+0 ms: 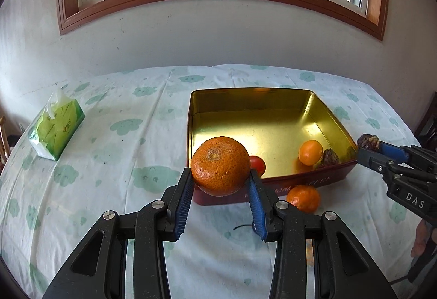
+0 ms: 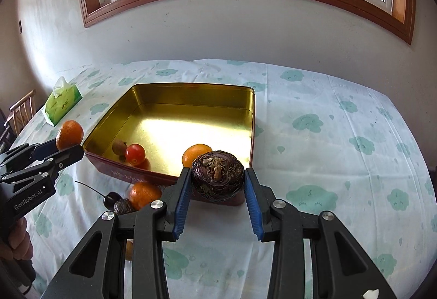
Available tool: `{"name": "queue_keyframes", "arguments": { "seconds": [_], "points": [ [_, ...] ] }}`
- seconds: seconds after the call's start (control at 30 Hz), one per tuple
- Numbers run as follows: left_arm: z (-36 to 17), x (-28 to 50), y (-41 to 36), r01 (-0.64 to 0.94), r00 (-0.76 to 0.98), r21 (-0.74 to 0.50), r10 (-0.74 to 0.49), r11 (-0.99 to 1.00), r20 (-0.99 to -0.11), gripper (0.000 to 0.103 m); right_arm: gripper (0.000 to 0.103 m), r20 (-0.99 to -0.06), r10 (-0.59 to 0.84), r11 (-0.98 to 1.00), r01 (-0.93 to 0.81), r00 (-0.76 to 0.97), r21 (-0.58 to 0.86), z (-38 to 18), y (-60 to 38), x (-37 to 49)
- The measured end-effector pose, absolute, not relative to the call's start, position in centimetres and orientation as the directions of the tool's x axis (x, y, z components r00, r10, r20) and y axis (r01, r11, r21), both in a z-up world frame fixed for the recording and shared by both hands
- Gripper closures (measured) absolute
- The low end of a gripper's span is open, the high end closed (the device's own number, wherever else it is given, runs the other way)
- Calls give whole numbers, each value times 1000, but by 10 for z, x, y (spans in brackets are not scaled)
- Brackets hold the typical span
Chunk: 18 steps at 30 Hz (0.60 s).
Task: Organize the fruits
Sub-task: 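Carry the mandarin with left tool while right tool carries the water chestnut into the tin, then open left tool to release the mandarin while right tool releases the water chestnut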
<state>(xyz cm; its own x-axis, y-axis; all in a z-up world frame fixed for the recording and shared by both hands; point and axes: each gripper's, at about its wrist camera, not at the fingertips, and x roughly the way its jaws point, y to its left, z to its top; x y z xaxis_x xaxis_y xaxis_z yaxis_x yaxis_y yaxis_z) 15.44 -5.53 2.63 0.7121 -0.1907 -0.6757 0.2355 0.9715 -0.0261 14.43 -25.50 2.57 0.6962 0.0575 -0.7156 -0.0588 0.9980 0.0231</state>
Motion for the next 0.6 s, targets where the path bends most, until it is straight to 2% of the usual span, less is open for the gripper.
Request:
{"name": "queue_keyframes", "arguments": {
  "seconds": [0.6],
  "points": [
    [-1,215,-85,272,646,-4,-186,962,-740,63,68,-768,73,995,-94,637,16,-4,-245,208]
  ]
}}
